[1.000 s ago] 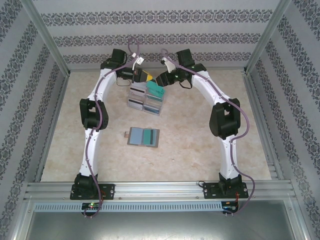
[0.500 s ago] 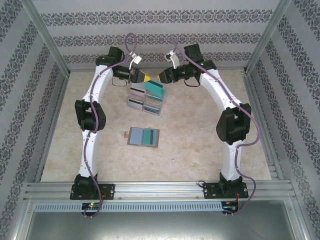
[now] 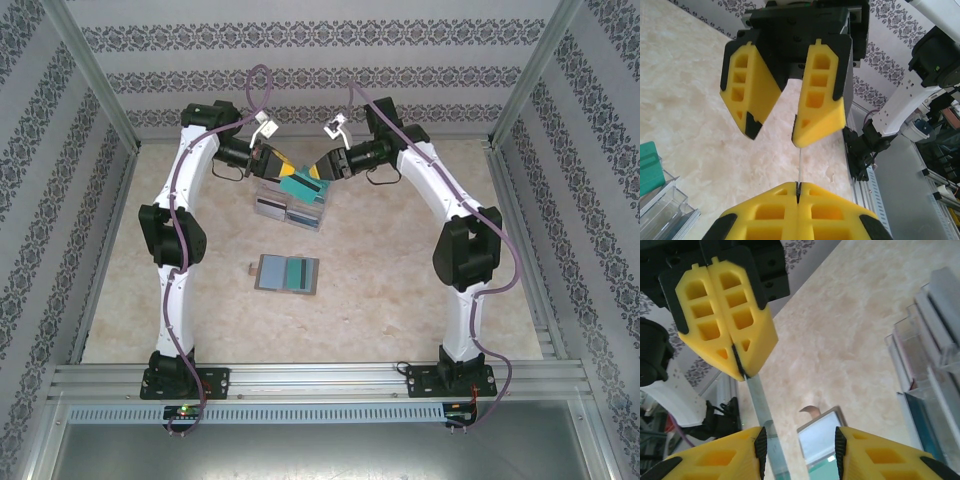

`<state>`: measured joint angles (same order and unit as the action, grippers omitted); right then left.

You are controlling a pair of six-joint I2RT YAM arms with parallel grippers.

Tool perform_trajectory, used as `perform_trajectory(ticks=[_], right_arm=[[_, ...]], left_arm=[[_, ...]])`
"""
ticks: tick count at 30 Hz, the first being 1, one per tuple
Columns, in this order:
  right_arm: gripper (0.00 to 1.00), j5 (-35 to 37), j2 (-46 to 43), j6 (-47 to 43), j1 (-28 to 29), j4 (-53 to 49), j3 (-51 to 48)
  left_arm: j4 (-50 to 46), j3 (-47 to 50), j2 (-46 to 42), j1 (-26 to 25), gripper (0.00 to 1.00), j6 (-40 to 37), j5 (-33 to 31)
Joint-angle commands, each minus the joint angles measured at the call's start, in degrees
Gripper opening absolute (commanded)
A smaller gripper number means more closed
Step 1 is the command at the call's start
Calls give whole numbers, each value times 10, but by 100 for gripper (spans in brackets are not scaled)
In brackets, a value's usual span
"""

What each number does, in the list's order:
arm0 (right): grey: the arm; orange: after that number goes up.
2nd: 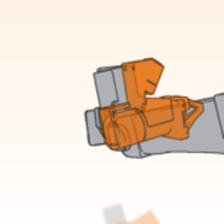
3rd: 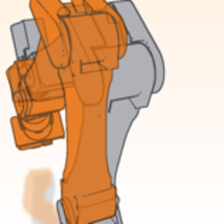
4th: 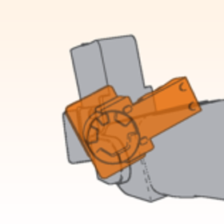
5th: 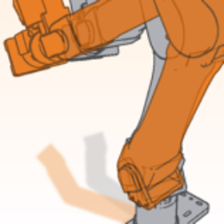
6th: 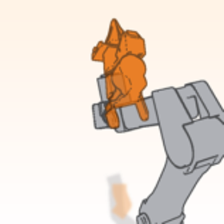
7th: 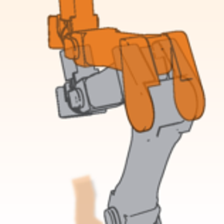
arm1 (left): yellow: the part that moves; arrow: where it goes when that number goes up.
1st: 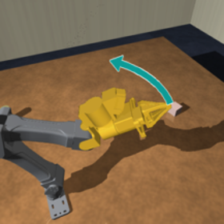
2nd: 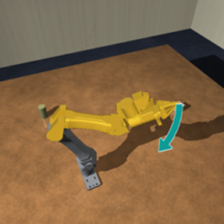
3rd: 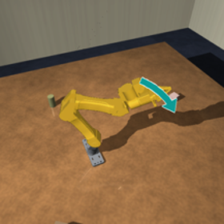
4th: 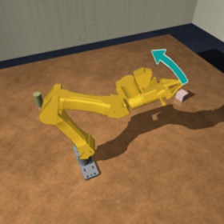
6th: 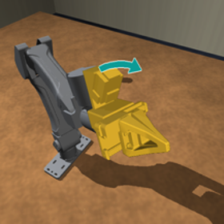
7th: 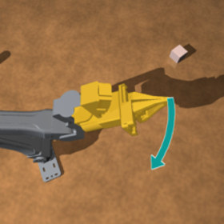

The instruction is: Put the credit cards into the card holder

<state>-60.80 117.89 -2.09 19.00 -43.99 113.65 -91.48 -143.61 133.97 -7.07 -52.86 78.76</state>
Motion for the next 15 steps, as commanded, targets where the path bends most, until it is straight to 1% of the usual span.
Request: perform_trajectory(ticks=[1,4,6,8,10,14,15], right_arm=[[43,-46,-25,4,12,-6,-7],[42,-40,-23,-2,22,-19,-4],[38,-42,-23,-3,25,-18,-6],[33,-41,-23,-2,27,-18,-6],[31,-39,-21,-4,29,-26,-1],[28,-32,-8,-33,39,-74,25],[25,-28,-5,-42,41,-88,32]], left_arm=[[-74,3,-4,-5,0,-40,-1],[-74,4,-4,-5,0,-41,-1],[-73,4,-2,-7,0,-37,-8],[-75,4,0,-9,0,-35,-18],[-77,4,2,-9,0,-37,-19],[-73,4,3,-10,0,-33,-20],[-71,3,3,-11,0,-31,-19]])
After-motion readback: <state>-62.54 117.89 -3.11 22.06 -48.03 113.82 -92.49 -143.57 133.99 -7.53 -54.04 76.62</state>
